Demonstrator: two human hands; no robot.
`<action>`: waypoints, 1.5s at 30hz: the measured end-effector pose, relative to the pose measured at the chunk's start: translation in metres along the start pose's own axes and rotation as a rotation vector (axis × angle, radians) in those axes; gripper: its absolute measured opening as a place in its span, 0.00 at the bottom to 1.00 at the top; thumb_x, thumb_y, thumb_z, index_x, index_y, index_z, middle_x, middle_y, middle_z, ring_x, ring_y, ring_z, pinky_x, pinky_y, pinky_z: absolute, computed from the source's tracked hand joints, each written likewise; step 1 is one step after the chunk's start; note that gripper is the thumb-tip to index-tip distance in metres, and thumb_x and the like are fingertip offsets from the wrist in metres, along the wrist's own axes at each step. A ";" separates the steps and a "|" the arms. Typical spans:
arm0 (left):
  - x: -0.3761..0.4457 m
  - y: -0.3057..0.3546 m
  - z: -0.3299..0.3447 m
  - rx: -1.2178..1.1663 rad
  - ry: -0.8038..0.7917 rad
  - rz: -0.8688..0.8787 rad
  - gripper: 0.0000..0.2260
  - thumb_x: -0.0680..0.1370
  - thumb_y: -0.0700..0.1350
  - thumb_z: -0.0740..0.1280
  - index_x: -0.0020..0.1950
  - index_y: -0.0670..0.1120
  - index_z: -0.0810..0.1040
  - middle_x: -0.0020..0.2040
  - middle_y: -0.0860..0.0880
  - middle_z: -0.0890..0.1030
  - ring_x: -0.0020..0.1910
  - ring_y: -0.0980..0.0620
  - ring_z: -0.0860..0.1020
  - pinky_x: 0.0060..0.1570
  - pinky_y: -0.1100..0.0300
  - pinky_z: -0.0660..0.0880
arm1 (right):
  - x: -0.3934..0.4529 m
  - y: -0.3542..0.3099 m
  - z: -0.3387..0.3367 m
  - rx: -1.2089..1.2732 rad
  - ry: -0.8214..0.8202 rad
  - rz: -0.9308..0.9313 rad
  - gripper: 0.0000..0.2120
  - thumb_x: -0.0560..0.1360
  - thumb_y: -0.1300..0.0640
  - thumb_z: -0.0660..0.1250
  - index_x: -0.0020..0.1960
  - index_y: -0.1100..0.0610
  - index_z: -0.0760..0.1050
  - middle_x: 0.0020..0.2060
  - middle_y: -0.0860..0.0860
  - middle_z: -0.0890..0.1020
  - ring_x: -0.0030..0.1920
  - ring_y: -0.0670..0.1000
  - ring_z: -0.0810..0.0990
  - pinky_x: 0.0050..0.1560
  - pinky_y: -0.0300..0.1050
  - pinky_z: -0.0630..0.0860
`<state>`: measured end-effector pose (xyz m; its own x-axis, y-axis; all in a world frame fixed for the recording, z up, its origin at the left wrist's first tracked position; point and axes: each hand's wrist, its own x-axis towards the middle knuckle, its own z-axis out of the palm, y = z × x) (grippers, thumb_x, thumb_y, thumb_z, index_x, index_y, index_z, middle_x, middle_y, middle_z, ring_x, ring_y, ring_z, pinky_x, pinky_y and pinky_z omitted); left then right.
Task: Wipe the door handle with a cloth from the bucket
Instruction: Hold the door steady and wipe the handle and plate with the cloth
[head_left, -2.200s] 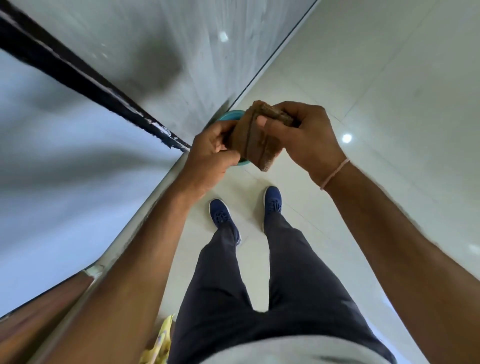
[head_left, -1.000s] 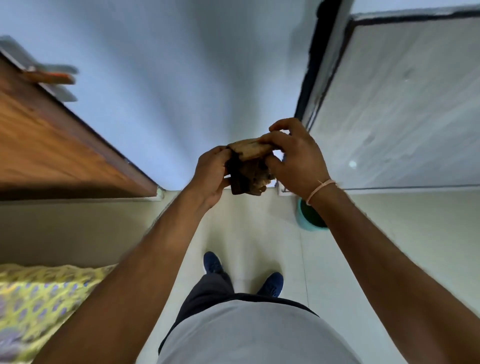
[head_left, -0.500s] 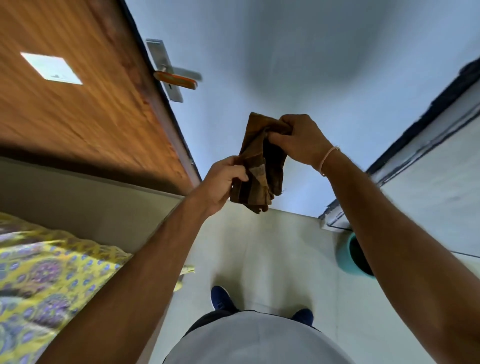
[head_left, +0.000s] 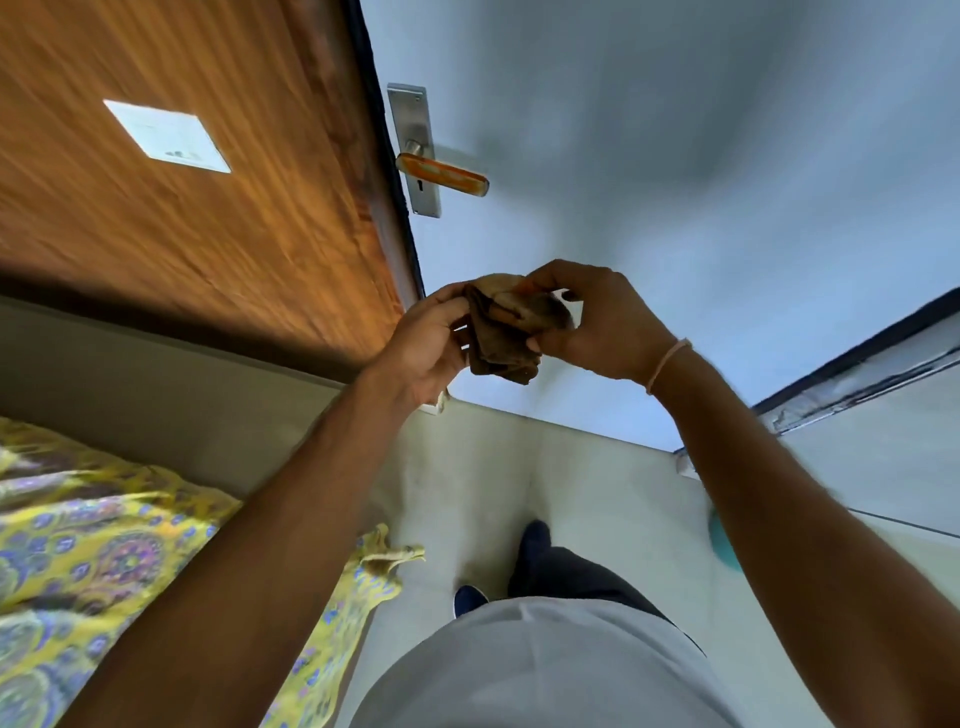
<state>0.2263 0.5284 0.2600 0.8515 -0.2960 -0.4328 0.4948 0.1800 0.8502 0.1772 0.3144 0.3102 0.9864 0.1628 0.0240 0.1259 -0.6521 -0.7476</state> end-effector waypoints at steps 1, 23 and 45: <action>0.005 0.003 -0.002 -0.020 0.005 0.000 0.12 0.86 0.36 0.61 0.64 0.43 0.83 0.49 0.46 0.87 0.42 0.51 0.87 0.38 0.58 0.83 | 0.006 -0.002 0.003 0.005 -0.013 -0.001 0.23 0.70 0.57 0.79 0.64 0.50 0.81 0.58 0.47 0.85 0.61 0.53 0.82 0.64 0.47 0.78; 0.095 0.063 -0.046 -0.015 0.400 -0.040 0.08 0.86 0.42 0.67 0.62 0.41 0.82 0.56 0.41 0.87 0.60 0.41 0.86 0.48 0.52 0.85 | 0.138 0.022 0.099 0.294 0.022 -0.049 0.35 0.70 0.45 0.72 0.75 0.54 0.72 0.67 0.50 0.81 0.65 0.51 0.80 0.68 0.42 0.78; 0.184 0.091 -0.158 0.550 -0.080 0.055 0.14 0.80 0.43 0.77 0.63 0.47 0.79 0.55 0.49 0.83 0.52 0.57 0.83 0.48 0.68 0.80 | 0.207 -0.028 0.188 1.217 0.645 0.718 0.15 0.75 0.56 0.72 0.61 0.57 0.82 0.55 0.59 0.88 0.57 0.62 0.86 0.52 0.55 0.85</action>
<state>0.4559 0.6380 0.2108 0.8474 -0.3738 -0.3772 0.2677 -0.3128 0.9113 0.3582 0.5055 0.2110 0.7169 -0.4524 -0.5304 -0.2206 0.5746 -0.7881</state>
